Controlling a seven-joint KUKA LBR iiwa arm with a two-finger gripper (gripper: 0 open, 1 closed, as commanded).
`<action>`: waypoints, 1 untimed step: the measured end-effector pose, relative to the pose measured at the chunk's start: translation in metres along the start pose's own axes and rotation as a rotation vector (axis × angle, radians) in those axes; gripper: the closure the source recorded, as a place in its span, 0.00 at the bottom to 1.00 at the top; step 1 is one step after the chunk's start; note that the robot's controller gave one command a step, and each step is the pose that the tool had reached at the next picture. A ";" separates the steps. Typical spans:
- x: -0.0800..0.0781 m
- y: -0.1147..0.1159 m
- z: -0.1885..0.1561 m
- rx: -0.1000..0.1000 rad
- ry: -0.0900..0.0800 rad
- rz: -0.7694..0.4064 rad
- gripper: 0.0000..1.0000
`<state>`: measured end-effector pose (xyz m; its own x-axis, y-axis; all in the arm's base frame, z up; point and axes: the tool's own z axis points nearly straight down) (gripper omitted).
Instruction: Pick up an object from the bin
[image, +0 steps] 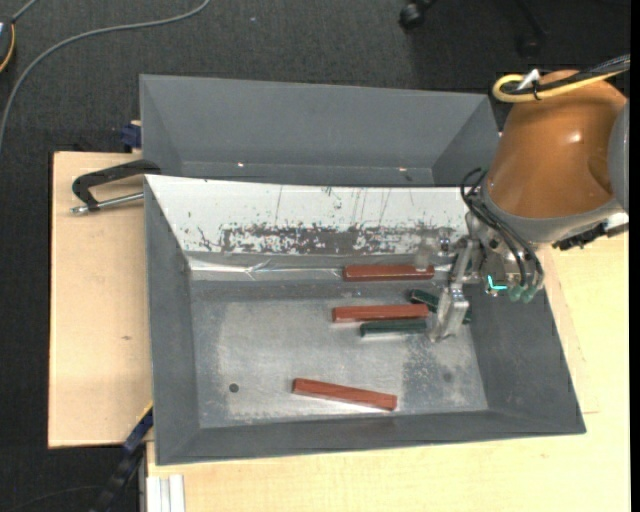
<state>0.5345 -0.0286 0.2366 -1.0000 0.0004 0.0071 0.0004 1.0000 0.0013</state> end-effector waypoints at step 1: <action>-0.050 -0.040 0.169 0.000 -0.004 -0.074 0.00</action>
Offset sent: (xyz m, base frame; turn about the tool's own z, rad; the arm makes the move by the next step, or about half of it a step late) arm 0.0484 -0.0403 -0.1666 -0.0759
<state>0.5828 -0.0687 0.0674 -0.9973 -0.0740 0.0026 -0.0740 0.9973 0.0013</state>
